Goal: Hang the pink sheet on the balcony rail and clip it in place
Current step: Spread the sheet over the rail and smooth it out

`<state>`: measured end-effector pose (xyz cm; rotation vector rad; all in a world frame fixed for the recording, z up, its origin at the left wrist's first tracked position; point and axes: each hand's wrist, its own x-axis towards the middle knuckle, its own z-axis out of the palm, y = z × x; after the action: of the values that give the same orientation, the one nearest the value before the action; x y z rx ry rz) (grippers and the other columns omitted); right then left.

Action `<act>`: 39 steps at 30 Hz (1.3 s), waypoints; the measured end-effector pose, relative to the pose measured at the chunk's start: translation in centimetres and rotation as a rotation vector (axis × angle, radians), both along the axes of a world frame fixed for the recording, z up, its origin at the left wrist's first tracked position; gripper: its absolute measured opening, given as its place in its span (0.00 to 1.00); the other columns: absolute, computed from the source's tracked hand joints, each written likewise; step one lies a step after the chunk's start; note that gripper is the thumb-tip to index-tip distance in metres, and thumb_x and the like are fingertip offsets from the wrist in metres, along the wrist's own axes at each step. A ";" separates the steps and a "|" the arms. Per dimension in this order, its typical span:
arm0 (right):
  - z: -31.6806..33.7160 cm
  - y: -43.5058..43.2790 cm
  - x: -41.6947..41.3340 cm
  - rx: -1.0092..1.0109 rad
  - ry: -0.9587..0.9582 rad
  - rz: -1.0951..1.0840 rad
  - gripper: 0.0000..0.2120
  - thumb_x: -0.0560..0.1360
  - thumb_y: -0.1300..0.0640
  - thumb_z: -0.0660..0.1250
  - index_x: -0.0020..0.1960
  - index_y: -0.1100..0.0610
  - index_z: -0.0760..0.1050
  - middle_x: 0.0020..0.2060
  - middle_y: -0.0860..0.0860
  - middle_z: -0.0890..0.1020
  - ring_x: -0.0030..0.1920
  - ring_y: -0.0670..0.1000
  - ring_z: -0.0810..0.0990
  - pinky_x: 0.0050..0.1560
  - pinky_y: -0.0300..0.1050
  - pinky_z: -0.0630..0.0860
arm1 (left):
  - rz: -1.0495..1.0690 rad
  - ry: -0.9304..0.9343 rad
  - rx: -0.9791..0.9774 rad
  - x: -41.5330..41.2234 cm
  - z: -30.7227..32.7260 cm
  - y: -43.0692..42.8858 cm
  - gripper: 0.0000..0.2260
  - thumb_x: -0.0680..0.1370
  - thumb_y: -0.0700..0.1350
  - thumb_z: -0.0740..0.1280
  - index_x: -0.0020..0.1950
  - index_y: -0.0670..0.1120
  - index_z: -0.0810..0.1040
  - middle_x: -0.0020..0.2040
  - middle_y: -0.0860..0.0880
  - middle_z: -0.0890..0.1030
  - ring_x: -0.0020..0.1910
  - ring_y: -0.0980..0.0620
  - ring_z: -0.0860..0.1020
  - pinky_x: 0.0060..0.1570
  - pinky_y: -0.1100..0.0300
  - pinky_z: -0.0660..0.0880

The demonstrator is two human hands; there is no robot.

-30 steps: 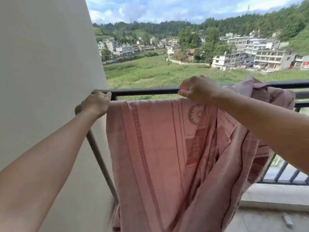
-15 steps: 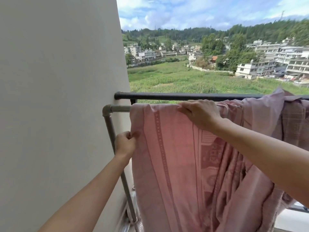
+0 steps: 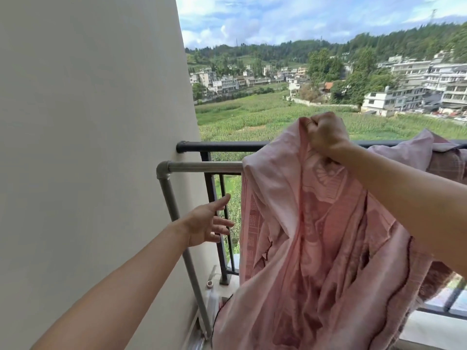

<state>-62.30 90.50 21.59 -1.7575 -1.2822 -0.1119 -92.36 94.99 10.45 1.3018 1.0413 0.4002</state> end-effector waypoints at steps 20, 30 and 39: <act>0.0 0.0 3.1 -0.111 -0.414 -0.090 0.17 0.82 0.49 0.57 0.40 0.57 0.75 0.30 0.53 0.76 0.27 0.49 0.71 0.29 0.39 0.63 | 0.422 0.598 1.704 3.6 7.7 0.1 0.05 0.79 0.40 0.63 0.48 0.41 0.78 0.39 0.41 0.82 0.37 0.35 0.79 0.34 0.50 0.69; 0.1 -0.4 2.6 -0.337 -0.576 -0.113 0.16 0.79 0.43 0.62 0.59 0.52 0.76 0.47 0.51 0.82 0.40 0.50 0.76 0.37 0.40 0.69 | 0.380 0.790 1.317 5.4 11.0 9.7 0.08 0.78 0.42 0.64 0.55 0.41 0.76 0.52 0.38 0.79 0.52 0.36 0.78 0.47 0.49 0.73; -2.7 -1.5 -3.5 -0.133 -0.523 0.283 0.16 0.77 0.42 0.64 0.49 0.51 0.84 0.35 0.48 0.83 0.31 0.48 0.77 0.36 0.41 0.75 | 0.547 0.738 1.292 1.7 6.2 8.1 0.23 0.81 0.57 0.54 0.55 0.42 0.80 0.57 0.39 0.78 0.58 0.38 0.74 0.61 0.46 0.66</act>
<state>-65.77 89.02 18.87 -1.6955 -1.9421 -0.3478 -90.67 103.11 16.61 2.3957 1.9010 1.1872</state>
